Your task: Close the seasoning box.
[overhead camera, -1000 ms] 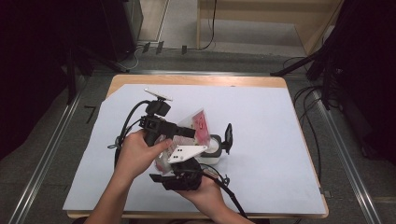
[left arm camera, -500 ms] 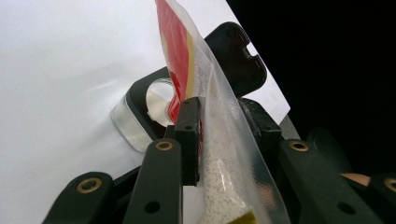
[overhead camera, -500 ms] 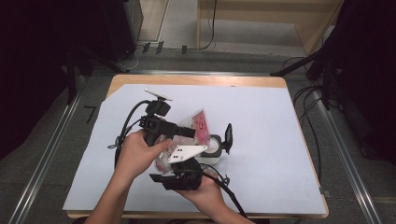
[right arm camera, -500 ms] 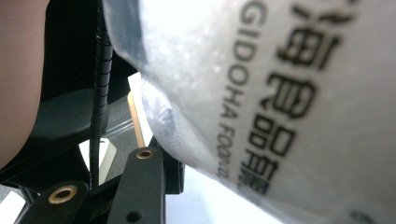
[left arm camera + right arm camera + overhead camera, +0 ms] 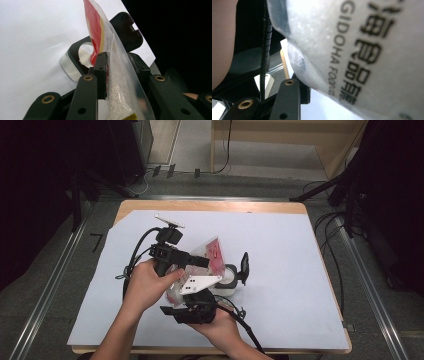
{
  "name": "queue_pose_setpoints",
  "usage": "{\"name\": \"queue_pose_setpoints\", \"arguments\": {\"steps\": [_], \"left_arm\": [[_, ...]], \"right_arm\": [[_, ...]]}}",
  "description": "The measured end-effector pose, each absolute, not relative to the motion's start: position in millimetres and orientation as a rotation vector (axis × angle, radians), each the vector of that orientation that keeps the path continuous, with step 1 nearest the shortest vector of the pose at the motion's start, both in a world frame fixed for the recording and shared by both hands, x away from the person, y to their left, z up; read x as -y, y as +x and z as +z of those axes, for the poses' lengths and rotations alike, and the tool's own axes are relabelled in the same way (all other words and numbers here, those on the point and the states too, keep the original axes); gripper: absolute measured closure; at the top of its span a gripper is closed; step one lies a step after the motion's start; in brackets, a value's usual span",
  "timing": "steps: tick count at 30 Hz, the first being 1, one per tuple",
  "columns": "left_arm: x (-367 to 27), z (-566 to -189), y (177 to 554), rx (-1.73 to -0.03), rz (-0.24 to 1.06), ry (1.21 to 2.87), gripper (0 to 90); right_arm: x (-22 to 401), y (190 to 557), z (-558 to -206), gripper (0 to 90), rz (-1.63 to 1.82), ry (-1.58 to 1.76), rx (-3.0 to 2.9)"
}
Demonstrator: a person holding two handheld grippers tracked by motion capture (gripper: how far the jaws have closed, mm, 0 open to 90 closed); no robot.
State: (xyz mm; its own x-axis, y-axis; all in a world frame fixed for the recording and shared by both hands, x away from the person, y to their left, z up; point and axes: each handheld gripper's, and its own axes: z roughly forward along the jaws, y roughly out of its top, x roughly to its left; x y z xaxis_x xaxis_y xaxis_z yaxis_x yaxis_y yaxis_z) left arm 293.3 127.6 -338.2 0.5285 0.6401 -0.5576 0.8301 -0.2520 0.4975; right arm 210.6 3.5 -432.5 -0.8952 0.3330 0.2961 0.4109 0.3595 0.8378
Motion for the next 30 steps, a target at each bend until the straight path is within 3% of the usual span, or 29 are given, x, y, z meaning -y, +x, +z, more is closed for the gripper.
{"name": "queue_pose_setpoints", "arguments": {"steps": [30], "left_arm": [[-127.6, -339.0, 293.9, -1.199, -0.313, 1.984, 72.0]], "right_arm": [[-2.8, 210.9, -432.7, 62.8, -1.586, -0.696, 2.530]]}}
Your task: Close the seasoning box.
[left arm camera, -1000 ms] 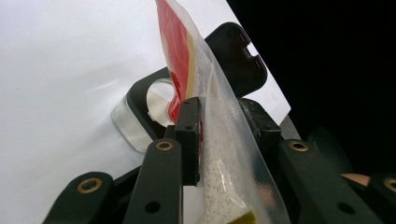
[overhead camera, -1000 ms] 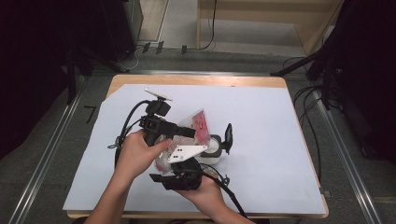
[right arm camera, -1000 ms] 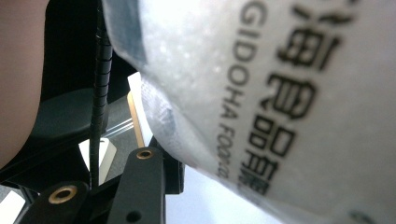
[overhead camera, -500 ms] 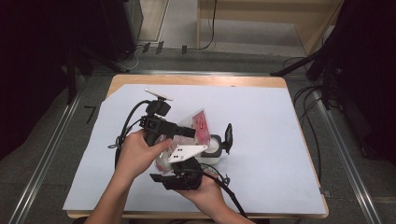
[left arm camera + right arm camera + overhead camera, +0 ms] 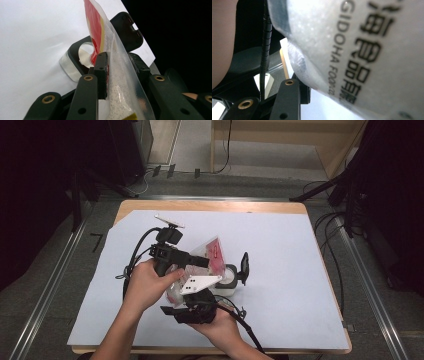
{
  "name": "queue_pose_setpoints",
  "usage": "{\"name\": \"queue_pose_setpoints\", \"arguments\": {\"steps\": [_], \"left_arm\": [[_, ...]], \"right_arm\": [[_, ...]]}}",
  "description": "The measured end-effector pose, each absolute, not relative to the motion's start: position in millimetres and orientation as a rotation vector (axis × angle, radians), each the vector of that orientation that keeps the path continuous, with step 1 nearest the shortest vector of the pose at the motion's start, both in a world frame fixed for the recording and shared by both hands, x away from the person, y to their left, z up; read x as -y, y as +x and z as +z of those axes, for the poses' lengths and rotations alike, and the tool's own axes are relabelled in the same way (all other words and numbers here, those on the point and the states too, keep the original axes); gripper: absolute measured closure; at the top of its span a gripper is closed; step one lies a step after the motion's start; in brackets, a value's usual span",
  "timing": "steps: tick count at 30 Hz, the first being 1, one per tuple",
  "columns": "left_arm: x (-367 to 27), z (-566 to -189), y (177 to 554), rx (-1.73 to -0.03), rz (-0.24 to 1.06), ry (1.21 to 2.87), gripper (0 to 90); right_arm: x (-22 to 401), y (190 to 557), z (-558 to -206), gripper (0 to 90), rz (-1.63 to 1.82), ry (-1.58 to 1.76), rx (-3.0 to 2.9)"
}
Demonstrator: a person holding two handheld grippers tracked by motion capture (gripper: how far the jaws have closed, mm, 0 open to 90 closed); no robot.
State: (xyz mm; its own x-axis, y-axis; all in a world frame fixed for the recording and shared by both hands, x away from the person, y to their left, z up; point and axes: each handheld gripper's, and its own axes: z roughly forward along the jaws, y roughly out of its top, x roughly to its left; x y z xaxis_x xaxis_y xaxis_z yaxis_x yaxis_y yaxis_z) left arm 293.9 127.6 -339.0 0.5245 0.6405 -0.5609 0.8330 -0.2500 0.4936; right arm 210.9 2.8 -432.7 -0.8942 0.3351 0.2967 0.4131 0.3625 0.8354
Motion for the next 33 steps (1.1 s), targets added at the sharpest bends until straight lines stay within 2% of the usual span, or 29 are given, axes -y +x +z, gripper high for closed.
{"name": "queue_pose_setpoints", "arguments": {"steps": [33], "left_arm": [[-127.2, -338.5, 293.9, -1.189, -0.292, 1.979, 72.3]], "right_arm": [[-2.5, 210.9, -432.4, 62.8, -1.592, -0.705, 2.525]]}}
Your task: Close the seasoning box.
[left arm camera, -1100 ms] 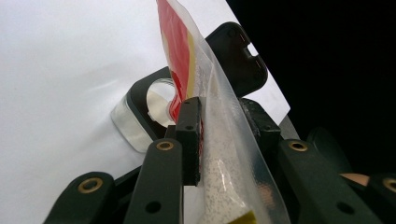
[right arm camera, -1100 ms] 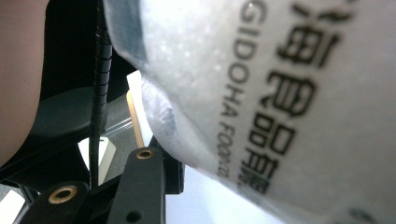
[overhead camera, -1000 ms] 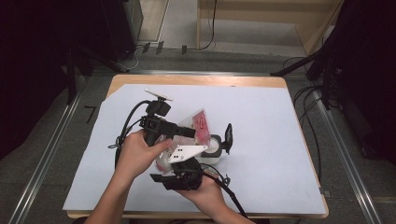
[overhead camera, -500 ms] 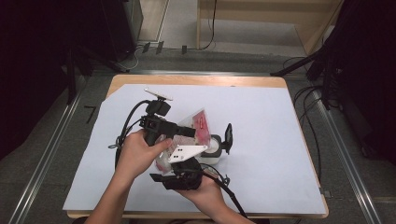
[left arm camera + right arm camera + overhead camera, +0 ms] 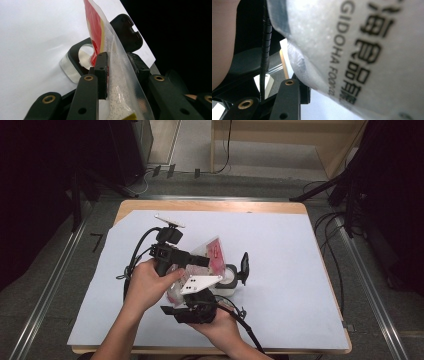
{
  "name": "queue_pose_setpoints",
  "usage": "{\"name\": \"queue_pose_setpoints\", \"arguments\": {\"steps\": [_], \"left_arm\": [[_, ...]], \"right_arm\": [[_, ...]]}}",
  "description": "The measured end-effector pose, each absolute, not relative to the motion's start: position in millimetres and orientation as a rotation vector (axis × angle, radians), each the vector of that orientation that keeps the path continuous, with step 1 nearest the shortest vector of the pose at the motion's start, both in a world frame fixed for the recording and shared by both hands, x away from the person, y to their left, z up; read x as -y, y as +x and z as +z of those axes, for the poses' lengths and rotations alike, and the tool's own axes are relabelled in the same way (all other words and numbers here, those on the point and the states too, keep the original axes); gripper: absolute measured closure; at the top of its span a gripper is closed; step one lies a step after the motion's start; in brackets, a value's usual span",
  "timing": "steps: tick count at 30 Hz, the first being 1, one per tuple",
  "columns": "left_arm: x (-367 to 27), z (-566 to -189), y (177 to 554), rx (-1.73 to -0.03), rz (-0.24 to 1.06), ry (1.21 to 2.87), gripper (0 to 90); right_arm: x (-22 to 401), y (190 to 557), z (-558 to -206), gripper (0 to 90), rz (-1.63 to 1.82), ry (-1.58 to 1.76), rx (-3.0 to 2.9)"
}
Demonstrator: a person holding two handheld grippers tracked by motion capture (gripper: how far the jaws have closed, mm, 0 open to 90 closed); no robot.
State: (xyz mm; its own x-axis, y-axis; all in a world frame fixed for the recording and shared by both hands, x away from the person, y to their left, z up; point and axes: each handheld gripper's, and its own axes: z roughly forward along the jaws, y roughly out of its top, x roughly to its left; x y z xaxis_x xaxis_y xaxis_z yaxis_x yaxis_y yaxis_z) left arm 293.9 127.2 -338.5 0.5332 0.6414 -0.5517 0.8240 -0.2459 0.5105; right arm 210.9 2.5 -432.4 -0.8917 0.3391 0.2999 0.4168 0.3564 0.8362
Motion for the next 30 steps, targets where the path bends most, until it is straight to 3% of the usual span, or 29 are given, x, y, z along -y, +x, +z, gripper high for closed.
{"name": "queue_pose_setpoints", "arguments": {"steps": [30], "left_arm": [[-127.2, -334.5, 291.2, -1.181, -0.274, 1.977, 70.1]], "right_arm": [[-2.5, 210.9, -432.6, 63.2, -1.611, -0.735, 2.520]]}}
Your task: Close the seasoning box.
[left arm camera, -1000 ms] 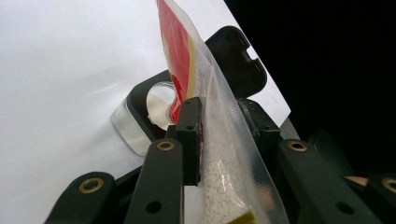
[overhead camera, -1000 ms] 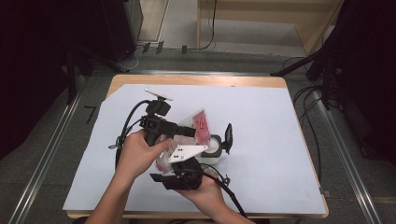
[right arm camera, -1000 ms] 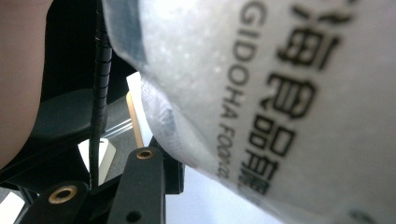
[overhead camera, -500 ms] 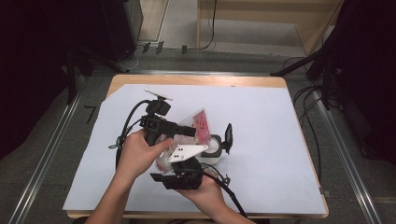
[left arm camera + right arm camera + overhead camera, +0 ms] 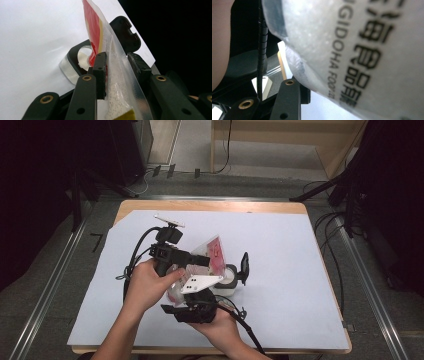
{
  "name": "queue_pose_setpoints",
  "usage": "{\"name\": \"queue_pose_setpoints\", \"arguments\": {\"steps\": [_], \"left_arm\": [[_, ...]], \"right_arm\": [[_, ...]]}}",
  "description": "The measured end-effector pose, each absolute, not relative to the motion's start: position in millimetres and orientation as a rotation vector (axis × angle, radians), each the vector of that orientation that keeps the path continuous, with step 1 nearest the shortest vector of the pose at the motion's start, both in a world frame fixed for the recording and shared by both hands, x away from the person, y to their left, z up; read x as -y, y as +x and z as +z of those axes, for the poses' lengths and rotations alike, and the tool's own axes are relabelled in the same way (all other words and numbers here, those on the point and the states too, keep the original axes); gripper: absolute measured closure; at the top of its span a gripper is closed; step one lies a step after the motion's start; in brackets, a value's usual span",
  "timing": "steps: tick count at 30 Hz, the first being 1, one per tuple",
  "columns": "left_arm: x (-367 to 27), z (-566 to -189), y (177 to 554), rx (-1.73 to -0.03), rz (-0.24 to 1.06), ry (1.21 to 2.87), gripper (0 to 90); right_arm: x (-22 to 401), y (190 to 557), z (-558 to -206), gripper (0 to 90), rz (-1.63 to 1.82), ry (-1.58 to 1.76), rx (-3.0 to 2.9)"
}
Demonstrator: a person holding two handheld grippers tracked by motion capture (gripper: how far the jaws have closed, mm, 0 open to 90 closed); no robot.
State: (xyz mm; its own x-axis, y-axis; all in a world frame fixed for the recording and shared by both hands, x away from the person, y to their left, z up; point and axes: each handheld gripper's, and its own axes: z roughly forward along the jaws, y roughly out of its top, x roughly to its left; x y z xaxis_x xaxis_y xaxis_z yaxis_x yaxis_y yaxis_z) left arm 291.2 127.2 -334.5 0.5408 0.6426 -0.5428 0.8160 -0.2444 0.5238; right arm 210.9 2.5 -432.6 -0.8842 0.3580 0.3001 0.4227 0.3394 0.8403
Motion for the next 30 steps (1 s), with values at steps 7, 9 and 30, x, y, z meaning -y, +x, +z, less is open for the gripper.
{"name": "queue_pose_setpoints", "arguments": {"steps": [7, 9, 30], "left_arm": [[-126.8, -331.5, 288.5, -1.173, -0.263, 1.970, 69.2], [-125.7, -330.1, 287.6, -1.177, -0.255, 1.970, 69.3], [-121.6, -325.3, 289.4, -1.170, -0.238, 1.962, 69.0]], "right_arm": [[-1.9, 211.4, -432.2, 63.2, -1.618, -0.759, 2.476], [-1.6, 211.0, -431.1, 63.2, -1.626, -0.758, 2.477], [1.5, 212.7, -428.0, 63.8, -1.643, -0.788, 2.451]]}}
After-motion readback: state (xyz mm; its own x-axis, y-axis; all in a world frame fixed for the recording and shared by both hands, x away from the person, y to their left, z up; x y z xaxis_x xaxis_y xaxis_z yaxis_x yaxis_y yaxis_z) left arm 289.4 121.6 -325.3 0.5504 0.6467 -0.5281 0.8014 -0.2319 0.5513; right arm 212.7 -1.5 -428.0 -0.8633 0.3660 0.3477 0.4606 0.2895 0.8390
